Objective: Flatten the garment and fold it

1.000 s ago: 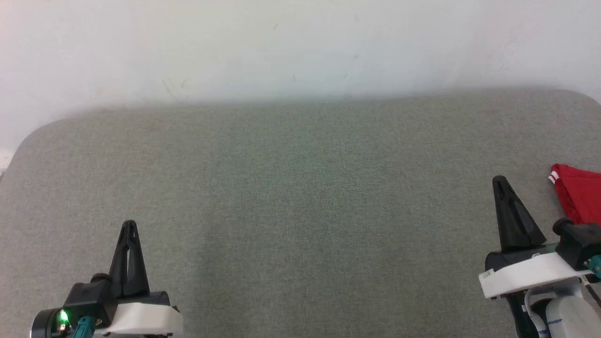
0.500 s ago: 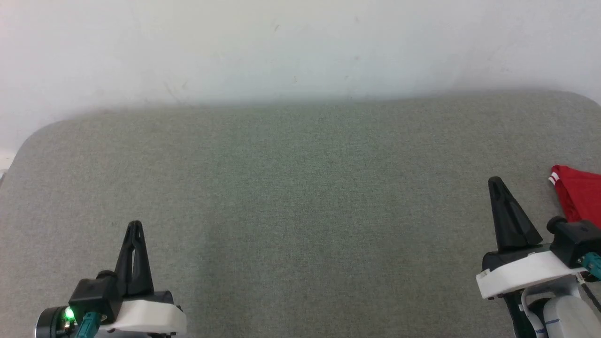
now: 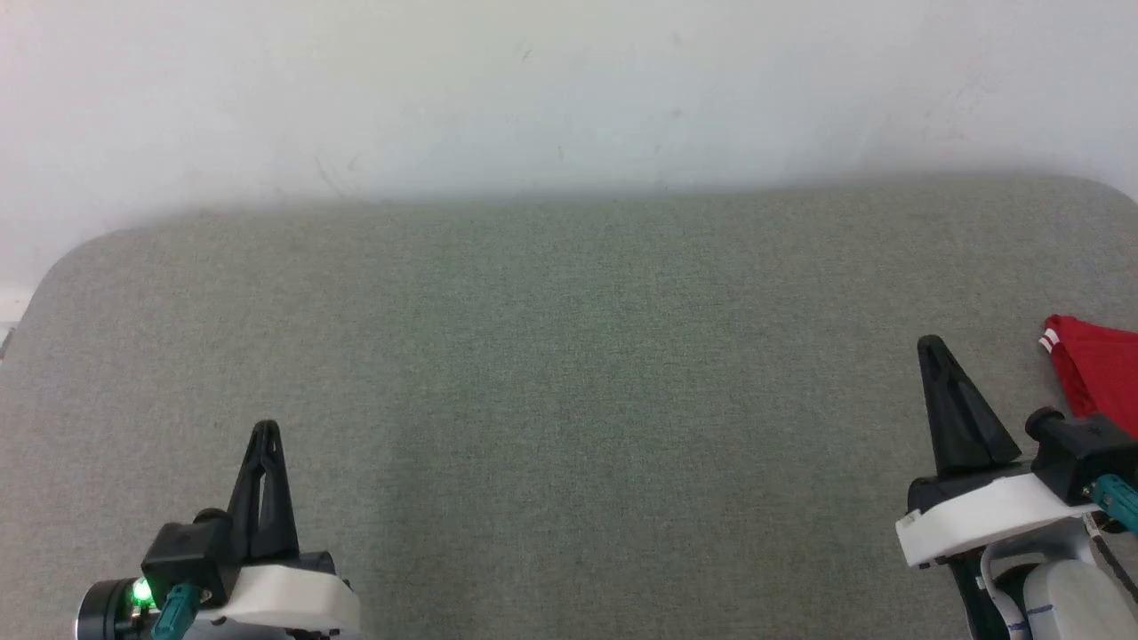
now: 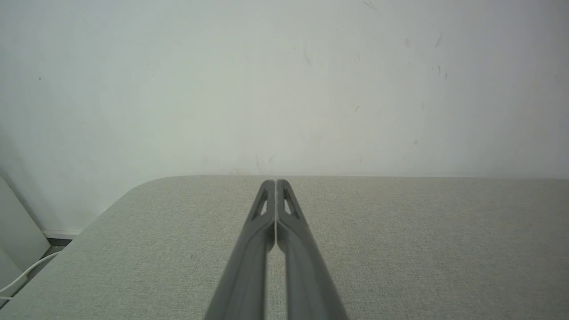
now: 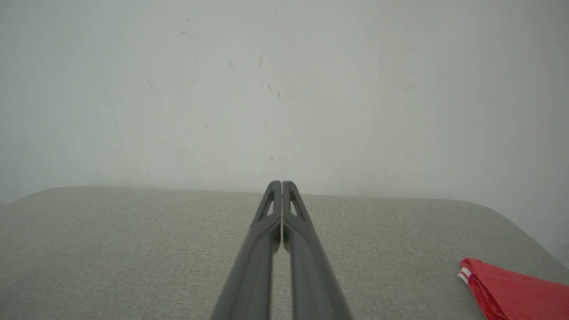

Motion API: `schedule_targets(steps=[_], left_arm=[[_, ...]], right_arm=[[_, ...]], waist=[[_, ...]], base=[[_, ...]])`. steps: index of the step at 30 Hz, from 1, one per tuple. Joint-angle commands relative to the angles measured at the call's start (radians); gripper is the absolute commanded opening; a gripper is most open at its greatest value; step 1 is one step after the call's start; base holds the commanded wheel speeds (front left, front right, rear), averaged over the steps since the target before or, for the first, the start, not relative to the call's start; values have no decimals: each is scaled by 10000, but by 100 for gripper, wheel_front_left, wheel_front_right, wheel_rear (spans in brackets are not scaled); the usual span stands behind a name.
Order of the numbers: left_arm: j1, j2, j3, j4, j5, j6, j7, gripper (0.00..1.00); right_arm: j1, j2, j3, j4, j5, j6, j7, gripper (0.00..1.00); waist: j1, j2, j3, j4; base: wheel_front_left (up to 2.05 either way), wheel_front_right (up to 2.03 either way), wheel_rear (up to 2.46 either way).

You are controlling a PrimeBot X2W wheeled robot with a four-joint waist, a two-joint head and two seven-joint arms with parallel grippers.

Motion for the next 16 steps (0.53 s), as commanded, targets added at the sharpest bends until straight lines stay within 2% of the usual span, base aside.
schedule_targets(steps=[1, 16], left_arm=[[-174, -17, -57, 46, 94, -65, 69, 0], [-277, -26, -187, 99, 163, -97, 375, 0]], right_arm=[[182, 71, 2, -96, -109, -3, 74, 0], [274, 204, -20, -236, -414, -4, 381, 0]], waist=[[0, 0, -4, 2], [0, 0, -50, 27]], base=[[0, 0, 0], [0, 0, 0]])
